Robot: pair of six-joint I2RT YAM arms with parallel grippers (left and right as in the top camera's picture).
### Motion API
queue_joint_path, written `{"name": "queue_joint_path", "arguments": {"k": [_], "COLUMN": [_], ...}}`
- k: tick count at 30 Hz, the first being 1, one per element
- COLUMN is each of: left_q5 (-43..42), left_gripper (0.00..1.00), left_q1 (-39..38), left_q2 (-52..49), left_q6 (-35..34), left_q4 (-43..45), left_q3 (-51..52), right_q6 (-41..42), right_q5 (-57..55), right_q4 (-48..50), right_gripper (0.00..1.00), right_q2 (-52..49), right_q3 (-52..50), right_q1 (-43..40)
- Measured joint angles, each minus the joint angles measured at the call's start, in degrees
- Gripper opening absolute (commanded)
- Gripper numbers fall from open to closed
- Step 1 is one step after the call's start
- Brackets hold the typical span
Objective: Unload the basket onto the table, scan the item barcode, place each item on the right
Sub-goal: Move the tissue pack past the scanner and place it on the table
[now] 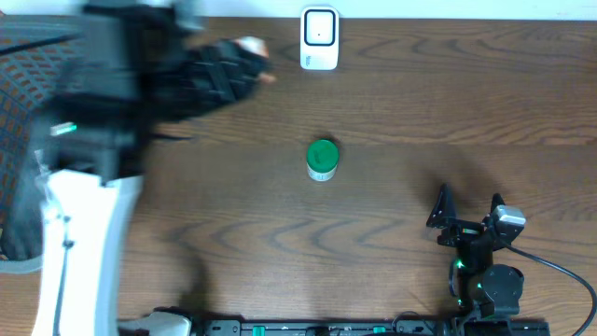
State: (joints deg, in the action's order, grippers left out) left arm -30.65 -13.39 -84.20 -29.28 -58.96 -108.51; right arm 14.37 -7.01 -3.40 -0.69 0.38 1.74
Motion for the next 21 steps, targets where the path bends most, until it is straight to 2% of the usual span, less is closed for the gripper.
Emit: {"name": "queue_joint_path", "arguments": {"k": [4,6,10,16,19,21], "left_q5": [7.04,9.86,14.14,16.33,16.68,17.42], "left_gripper": [0.72,0.73,0.72,0.72,0.79,0.93], "left_q1": [-15.78,-21.35,-28.72,-34.4,-35.78,-36.15], "left_q2": [-7.85,-13.09,-25.0,-40.11,-45.11,-47.15], "left_q6": [-1.66,-2.05,-2.38,-2.47,-2.47,-2.54], "left_q4": [2.1,3.08,6.4,9.88,11.17,11.28], "left_q3": [0.48,0.52,1.14,1.29,1.36,1.49], "right_q6": [0.0,0.0,0.02,0.0,0.0,0.02], "right_q5": [-0.04,-0.04,-0.04,-0.04,-0.04,-0.04], "right_q4": [0.0,0.0,0.0,0.0,0.0,0.0], "right_gripper": [0.99,0.99,0.99,0.99,0.99,0.99], "right_q2": [0.0,0.0,0.0,0.0,0.0,0.0], "right_q3": [0.0,0.0,0.0,0.0,0.0,0.0], "right_q1": [0.0,0.0,0.0,0.0,0.0,0.0]}}
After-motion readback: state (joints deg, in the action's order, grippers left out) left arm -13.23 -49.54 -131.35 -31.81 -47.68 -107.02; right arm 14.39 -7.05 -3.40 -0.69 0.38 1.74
